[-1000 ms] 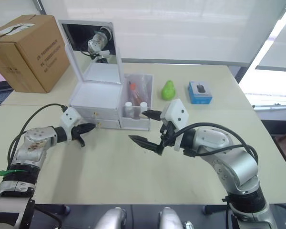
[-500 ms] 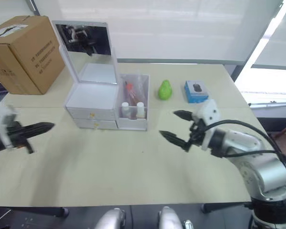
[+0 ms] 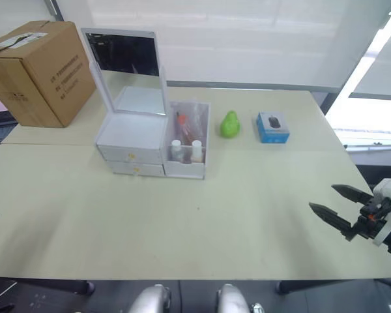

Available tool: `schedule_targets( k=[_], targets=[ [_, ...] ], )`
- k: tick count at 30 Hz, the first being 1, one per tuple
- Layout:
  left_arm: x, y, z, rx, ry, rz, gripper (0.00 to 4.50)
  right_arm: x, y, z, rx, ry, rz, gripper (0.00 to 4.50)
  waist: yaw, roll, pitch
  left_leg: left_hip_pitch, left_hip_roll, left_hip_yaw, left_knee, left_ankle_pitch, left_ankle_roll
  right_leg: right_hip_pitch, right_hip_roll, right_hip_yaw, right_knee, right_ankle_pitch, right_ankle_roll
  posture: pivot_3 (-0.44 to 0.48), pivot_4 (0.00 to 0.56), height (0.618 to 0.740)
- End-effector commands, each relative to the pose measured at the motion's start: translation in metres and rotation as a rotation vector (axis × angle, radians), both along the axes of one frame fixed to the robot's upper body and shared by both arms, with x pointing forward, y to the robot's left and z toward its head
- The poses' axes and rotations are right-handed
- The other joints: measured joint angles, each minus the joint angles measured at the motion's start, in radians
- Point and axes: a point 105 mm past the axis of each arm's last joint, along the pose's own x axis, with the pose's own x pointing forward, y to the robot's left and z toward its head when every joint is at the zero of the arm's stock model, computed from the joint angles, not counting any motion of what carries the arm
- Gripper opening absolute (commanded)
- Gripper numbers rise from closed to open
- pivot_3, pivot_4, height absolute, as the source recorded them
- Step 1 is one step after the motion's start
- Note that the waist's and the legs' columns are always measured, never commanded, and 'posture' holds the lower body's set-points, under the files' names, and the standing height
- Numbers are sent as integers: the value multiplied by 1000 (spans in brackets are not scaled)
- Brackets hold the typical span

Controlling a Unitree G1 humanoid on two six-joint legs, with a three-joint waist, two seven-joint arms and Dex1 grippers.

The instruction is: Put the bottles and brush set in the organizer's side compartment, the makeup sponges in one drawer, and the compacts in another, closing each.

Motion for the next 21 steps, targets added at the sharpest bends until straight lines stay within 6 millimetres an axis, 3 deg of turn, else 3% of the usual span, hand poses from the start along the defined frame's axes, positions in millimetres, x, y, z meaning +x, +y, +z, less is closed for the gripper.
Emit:
schedule_targets(
  k=[1,15,21],
  targets=[
    [5,-1,7,36,-42,4,4451,3,0,9,-41,-49,13,4500,0,0,0,0,0,1,0,0,0,0,0,0,0,0,0,0,150,730],
    [16,-10,13,53,-91,-16,4451,10,11,11,-47,-59,31,4500,8,-1,0,-1,3,9,1,0,0,0,0,1,0,0,0,0,150,730],
    [18,-14,16,55,-103,-25,4451,12,13,13,-45,-62,33,4500,8,-1,0,-1,13,24,1,0,0,-1,0,0,0,0,0,0,150,730]
  ],
)
